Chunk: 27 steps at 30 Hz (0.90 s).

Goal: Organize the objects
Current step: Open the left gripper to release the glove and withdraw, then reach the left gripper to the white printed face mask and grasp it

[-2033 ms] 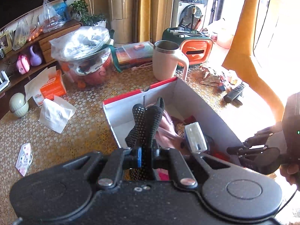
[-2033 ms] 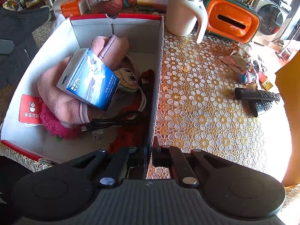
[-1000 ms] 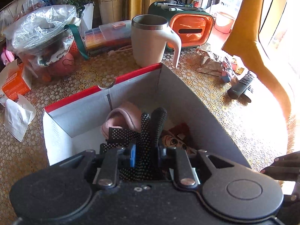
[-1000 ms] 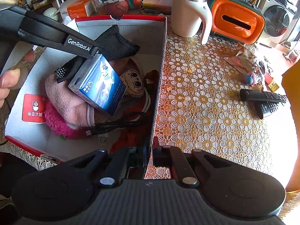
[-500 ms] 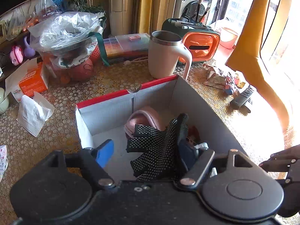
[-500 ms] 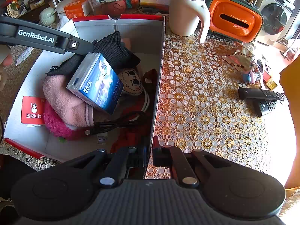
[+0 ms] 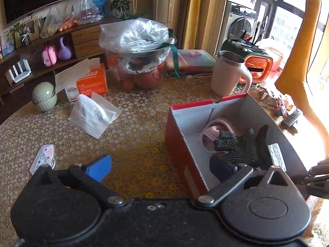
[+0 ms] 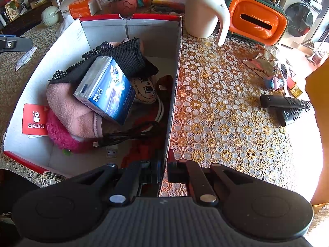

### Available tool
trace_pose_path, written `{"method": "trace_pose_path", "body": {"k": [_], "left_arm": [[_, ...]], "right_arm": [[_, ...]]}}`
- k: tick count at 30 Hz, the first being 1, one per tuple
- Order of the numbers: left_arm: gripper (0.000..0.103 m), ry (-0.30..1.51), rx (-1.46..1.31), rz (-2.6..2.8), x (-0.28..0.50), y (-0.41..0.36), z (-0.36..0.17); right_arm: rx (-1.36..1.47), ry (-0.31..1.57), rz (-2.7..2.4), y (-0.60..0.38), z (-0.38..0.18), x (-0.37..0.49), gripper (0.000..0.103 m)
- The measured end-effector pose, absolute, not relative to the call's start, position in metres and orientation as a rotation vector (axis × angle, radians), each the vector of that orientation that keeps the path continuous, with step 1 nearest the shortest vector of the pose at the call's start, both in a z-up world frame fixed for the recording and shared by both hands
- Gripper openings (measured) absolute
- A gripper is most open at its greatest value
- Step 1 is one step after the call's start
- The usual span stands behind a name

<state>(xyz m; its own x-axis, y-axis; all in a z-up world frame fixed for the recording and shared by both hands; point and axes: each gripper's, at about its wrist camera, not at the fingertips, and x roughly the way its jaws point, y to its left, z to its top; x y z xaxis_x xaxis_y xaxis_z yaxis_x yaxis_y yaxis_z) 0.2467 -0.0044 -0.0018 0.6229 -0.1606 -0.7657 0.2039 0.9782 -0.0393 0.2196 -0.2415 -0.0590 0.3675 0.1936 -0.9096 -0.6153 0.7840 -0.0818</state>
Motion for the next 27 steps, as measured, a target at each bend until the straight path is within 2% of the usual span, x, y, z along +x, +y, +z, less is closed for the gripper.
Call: {"method": "trace_pose_path", "body": {"k": [14, 27], "left_arm": [[0.102, 0.959, -0.016, 0.064, 0.302, 0.143, -0.048], [0.102, 1.034, -0.13, 0.202, 0.351, 0.213, -0.111]], "right_arm": [[-0.45, 1.116, 0.522, -0.238, -0.06, 0.225, 0.005], [-0.407, 1.148, 0.485, -0.236, -0.062, 0.23, 0.005]]}}
